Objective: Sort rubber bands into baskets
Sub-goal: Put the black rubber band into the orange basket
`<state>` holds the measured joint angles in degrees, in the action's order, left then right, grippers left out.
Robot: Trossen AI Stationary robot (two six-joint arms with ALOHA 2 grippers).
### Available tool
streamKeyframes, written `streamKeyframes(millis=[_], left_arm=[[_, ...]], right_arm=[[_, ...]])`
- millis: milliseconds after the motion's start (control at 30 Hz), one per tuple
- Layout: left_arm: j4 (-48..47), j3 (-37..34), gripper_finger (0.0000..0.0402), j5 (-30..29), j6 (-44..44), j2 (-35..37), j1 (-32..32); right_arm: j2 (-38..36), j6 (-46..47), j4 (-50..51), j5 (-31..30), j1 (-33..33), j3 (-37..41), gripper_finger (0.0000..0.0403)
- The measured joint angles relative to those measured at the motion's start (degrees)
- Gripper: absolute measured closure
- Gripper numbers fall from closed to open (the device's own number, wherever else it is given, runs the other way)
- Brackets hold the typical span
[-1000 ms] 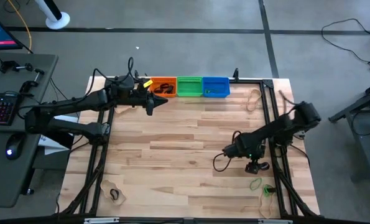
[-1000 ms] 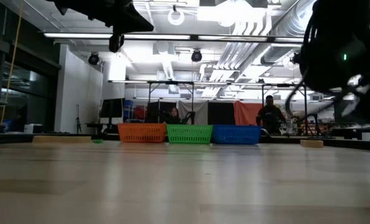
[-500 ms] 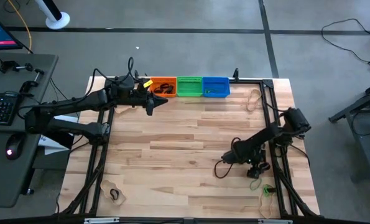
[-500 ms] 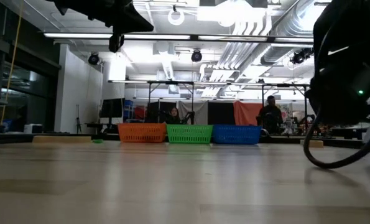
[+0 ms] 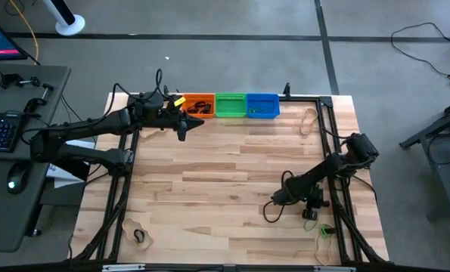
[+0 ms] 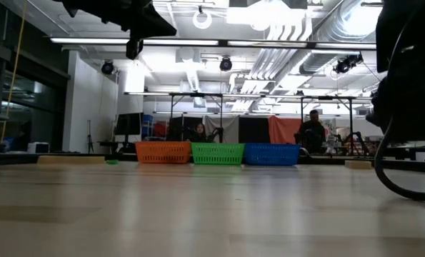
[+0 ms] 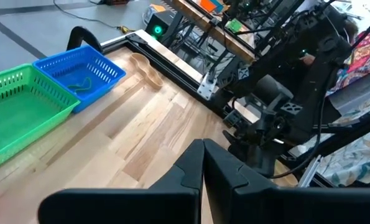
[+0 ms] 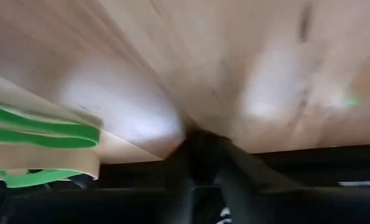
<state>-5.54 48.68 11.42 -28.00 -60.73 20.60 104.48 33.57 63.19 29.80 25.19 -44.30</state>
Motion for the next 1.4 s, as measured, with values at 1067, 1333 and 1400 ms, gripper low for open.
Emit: streamKeyframes(millis=[1067,1333,1400], left_arm=[[3.72,16.68,0.0401,-0.17,5.38,10.49,-3.19],[2.16,16.68,0.0401,-0.48,6.02,10.49,-3.19],[1.05,16.68,0.0401,-0.5,5.84,10.49,-3.19]], right_arm=[[14.25,-17.55,-55.94,-27.46,-46.66,-51.18,0.0402],[29.94,-12.63,-42.6,-29.37,-49.35,-72.04,0.0402],[32.5,-12.09,-41.17,-29.36,-49.8,-75.61,0.0402]])
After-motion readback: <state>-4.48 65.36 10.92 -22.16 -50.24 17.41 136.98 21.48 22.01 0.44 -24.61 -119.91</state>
